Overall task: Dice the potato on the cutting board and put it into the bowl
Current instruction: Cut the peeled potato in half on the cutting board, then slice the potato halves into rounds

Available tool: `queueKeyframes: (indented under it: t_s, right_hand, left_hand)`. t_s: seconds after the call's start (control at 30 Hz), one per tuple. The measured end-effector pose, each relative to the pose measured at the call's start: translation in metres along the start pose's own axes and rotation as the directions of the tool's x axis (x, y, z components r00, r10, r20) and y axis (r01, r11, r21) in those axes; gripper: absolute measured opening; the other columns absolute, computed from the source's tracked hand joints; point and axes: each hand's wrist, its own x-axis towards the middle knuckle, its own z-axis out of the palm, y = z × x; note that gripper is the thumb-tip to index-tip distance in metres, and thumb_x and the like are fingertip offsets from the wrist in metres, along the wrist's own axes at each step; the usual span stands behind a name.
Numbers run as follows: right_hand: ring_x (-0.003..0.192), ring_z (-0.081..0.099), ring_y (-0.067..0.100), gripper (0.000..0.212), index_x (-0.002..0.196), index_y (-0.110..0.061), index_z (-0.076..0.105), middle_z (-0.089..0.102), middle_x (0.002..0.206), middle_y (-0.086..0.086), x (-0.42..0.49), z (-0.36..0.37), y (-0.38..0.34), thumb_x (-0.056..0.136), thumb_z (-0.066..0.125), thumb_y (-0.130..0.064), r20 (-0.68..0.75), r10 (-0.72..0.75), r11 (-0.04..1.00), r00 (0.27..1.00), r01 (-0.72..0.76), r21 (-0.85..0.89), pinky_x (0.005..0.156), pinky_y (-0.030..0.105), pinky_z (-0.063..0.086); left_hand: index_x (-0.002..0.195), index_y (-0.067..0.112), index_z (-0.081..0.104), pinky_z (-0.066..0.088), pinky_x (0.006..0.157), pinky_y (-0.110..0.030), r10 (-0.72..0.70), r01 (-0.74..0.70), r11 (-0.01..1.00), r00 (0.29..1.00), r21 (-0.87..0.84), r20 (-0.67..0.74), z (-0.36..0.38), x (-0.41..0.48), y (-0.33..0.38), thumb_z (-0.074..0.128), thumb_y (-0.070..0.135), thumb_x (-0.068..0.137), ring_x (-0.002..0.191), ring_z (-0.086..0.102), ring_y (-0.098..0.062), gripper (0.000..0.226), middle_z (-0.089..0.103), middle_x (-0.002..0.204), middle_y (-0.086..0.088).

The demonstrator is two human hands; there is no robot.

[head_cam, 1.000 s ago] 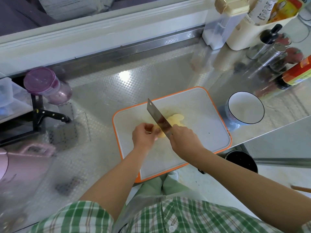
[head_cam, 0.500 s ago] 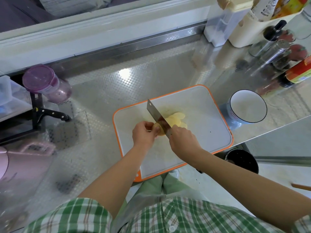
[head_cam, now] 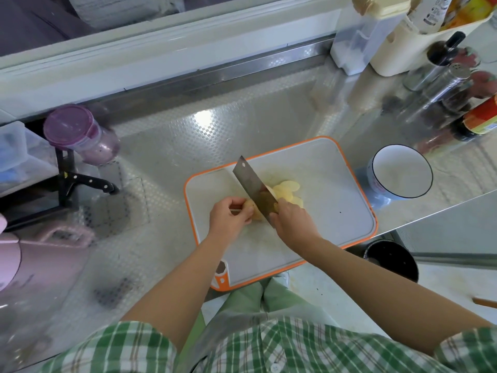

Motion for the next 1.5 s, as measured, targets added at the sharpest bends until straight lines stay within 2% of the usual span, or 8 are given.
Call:
queueKeyframes:
  t_s: [0.2,0.37,0.53,0.8,0.97,1.1,1.3,1.5]
  right_hand:
    - [0.071,0.052,0.038,0.021,0.077,-0.01,0.043,0.054,0.072,0.015,-0.001,-0.025,0.002,0.092,0.055,-0.018,-0.178,-0.035,0.964,0.983,0.08,0.255,0.058,0.037,0.031]
    - [0.066,0.048,0.027,0.021,0.074,-0.012,0.046,0.047,0.061,-0.001,0.012,-0.051,0.012,0.09,0.057,-0.018,-0.194,0.046,0.942,0.98,0.023,0.336,0.053,0.034,0.034]
    - [0.067,0.057,0.035,0.021,0.083,-0.003,0.054,0.055,0.068,0.008,0.011,-0.051,0.026,0.089,0.058,-0.023,-0.124,0.133,0.922,0.983,-0.077,0.379,0.063,0.051,0.054]
    - [0.045,0.05,0.019,0.011,0.082,-0.004,0.053,0.053,0.06,0.006,0.005,-0.066,0.039,0.088,0.054,-0.013,-0.107,0.178,0.867,0.978,-0.105,0.486,0.036,0.022,0.042]
    - [0.058,0.046,0.028,0.016,0.076,-0.01,0.049,0.046,0.057,-0.002,-0.006,-0.066,0.053,0.087,0.056,-0.019,-0.252,0.049,0.979,0.966,0.004,0.206,0.052,0.035,0.034]
    - [0.07,0.056,0.038,0.002,0.085,-0.012,0.056,0.054,0.075,0.006,-0.009,-0.059,0.051,0.085,0.054,-0.014,-0.371,-0.108,0.99,0.922,0.066,-0.124,0.053,0.035,0.036]
    - [0.061,0.059,0.031,0.02,0.095,-0.014,0.069,0.056,0.079,0.008,-0.011,-0.052,0.044,0.078,0.074,-0.021,-0.327,-0.295,0.934,0.898,0.198,-0.298,0.043,0.027,0.031]
    - [0.092,0.055,0.025,0.062,0.117,-0.018,0.065,0.06,0.103,0.004,-0.003,-0.058,0.038,0.08,0.047,-0.065,-0.327,-0.308,0.951,0.893,0.299,-0.079,0.072,0.035,0.045]
  left_hand:
    - [0.103,0.004,0.059,0.059,0.079,-0.041,0.043,-0.052,0.994,0.995,-0.101,-0.089,-0.012,0.003,0.005,0.069,-0.003,0.083,0.08,0.064,-0.024,0.023,0.062,0.087,-0.009]
    - [0.105,0.012,0.061,0.054,0.086,-0.039,0.172,-0.135,0.972,0.966,0.191,-0.191,-0.03,0.016,0.007,0.067,0.006,0.085,0.084,0.065,-0.023,0.022,0.066,0.098,-0.007]
    - [0.119,0.008,0.061,0.036,0.1,-0.035,0.399,-0.196,0.745,0.897,0.638,-0.192,-0.031,0.011,0.008,0.053,-0.003,0.082,0.115,0.049,-0.032,0.039,0.056,0.123,-0.014]
    - [0.108,0.01,0.063,0.045,0.092,-0.046,0.642,-0.463,0.382,0.756,0.8,0.13,0.004,0.01,0.024,0.063,-0.001,0.069,0.104,0.052,-0.034,0.041,0.061,0.11,-0.012]
    - [0.094,0.015,0.066,0.048,0.075,-0.033,0.608,-0.537,0.682,0.794,0.496,0.024,0.037,0.004,0.051,0.061,0.015,0.088,0.08,0.058,-0.016,0.008,0.066,0.089,0.0]
    - [0.076,0.01,0.067,0.052,0.063,-0.03,0.1,-0.116,0.941,0.993,0.319,0.065,0.06,-0.006,0.085,0.051,0.058,0.089,0.063,0.067,-0.019,0.053,0.071,0.068,-0.002]
    - [0.087,-0.006,0.063,0.048,0.037,-0.023,-0.219,0.222,0.973,0.974,-0.063,0.058,0.071,-0.004,0.09,0.037,0.013,0.095,0.04,0.062,-0.02,0.033,0.067,0.076,-0.02]
    - [0.09,-0.002,0.064,0.054,0.043,-0.03,-0.218,0.219,0.975,0.976,-0.043,0.025,0.06,-0.002,0.084,0.041,0.012,0.092,0.055,0.063,-0.027,0.026,0.065,0.082,-0.02]
